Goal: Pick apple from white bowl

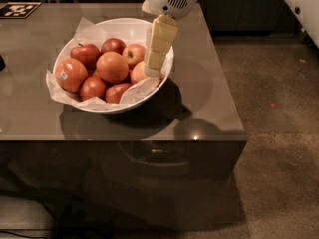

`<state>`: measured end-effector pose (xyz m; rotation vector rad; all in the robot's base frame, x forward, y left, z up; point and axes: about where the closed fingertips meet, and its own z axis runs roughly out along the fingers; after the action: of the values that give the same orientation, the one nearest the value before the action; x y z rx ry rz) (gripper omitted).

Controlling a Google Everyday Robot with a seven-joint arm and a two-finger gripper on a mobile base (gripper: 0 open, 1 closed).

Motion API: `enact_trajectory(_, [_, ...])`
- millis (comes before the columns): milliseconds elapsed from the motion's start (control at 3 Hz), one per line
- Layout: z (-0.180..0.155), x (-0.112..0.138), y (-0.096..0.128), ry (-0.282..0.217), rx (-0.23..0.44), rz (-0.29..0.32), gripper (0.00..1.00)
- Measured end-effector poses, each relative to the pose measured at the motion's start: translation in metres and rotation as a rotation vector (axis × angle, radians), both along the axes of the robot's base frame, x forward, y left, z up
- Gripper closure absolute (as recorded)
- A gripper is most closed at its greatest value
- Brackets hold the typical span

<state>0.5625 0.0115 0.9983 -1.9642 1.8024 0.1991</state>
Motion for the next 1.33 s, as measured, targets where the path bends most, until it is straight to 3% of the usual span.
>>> enact_trajectory(667, [-0.005,0.009,0.024,0.014,0.036,0.039,0.0])
enact_trajectory(1333, [-0.025,0.003,0.074,0.089,0.053,0.049,0.0])
